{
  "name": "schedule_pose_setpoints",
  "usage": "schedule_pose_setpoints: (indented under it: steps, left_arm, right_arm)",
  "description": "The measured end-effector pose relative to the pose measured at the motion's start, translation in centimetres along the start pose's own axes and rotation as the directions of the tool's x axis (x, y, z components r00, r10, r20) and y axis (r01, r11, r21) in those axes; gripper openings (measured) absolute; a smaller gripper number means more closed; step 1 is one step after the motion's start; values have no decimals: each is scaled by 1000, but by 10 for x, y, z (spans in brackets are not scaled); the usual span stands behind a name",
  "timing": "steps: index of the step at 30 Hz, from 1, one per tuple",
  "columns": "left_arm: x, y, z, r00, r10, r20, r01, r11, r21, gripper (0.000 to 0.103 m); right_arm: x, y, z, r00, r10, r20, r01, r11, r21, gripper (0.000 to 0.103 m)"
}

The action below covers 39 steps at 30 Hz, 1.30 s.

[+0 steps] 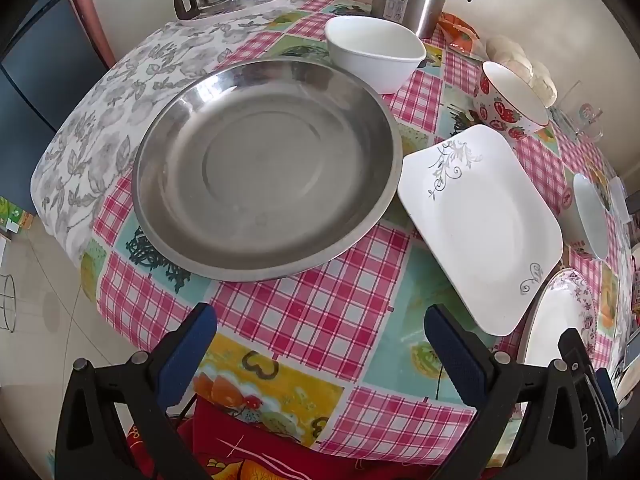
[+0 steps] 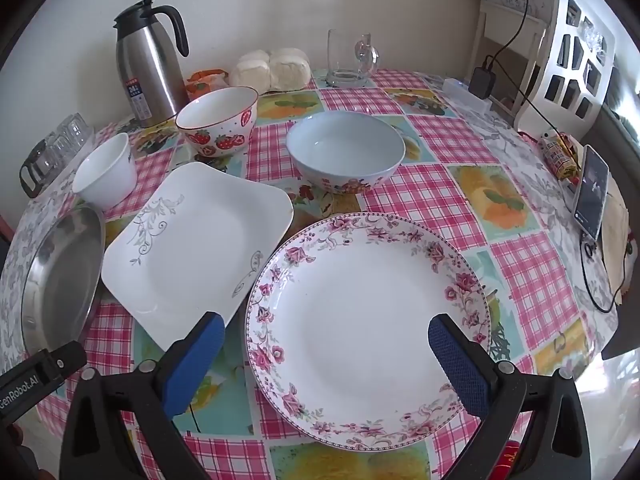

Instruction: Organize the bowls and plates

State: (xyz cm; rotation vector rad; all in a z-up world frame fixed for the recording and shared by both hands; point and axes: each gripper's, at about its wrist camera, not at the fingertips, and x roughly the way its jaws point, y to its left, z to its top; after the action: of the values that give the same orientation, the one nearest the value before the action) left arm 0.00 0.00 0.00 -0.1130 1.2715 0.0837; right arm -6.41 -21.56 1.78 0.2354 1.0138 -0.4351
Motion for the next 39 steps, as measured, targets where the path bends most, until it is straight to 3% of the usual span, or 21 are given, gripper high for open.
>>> schedule_pose_setpoints:
  steps: [39]
  left_arm:
    - [2, 1, -1, 1000, -4, 6, 4, 1000, -3, 103]
  right_arm:
    - [7, 3, 0, 999, -9, -35, 9, 1000, -9, 103]
